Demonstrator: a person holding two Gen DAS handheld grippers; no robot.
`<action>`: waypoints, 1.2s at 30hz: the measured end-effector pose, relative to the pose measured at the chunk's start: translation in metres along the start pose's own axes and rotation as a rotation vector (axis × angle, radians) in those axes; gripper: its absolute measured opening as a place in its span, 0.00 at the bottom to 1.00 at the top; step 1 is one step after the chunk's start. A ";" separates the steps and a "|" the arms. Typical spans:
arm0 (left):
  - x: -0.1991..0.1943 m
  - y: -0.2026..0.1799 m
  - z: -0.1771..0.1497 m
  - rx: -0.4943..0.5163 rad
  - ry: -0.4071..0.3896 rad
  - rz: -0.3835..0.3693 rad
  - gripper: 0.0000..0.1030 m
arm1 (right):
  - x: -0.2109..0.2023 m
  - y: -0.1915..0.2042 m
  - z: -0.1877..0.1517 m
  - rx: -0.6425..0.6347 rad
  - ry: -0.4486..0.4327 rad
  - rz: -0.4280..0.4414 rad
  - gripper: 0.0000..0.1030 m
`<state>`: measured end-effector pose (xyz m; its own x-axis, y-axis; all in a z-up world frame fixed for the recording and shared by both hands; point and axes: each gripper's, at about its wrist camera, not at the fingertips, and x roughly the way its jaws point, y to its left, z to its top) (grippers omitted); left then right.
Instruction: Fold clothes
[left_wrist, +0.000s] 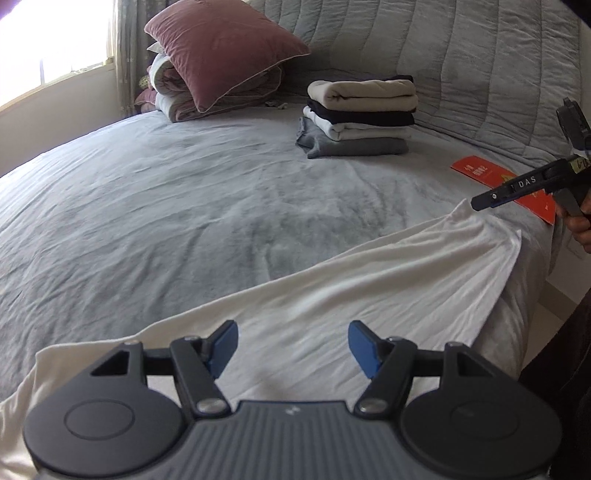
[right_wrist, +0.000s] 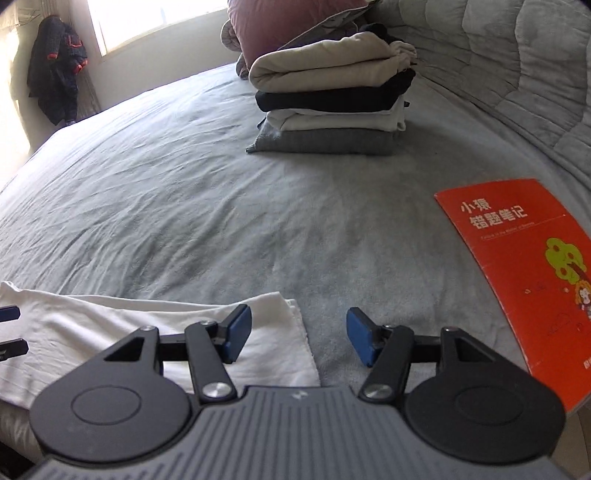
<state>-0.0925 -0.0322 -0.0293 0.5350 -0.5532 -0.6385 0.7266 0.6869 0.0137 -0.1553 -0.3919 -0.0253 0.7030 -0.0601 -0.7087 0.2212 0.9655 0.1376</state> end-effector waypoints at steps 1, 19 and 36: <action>0.003 -0.003 0.002 0.008 0.001 -0.002 0.65 | 0.004 -0.002 0.000 -0.002 -0.002 0.002 0.58; 0.034 -0.004 0.007 -0.007 -0.029 0.006 0.66 | 0.004 0.022 -0.019 -0.218 -0.165 -0.021 0.04; 0.027 -0.018 0.018 0.031 -0.062 -0.013 0.66 | -0.002 -0.010 -0.006 -0.014 -0.110 0.026 0.21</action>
<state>-0.0834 -0.0683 -0.0326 0.5500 -0.5910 -0.5901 0.7463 0.6649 0.0297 -0.1631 -0.3995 -0.0296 0.7785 -0.0618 -0.6246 0.1932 0.9704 0.1448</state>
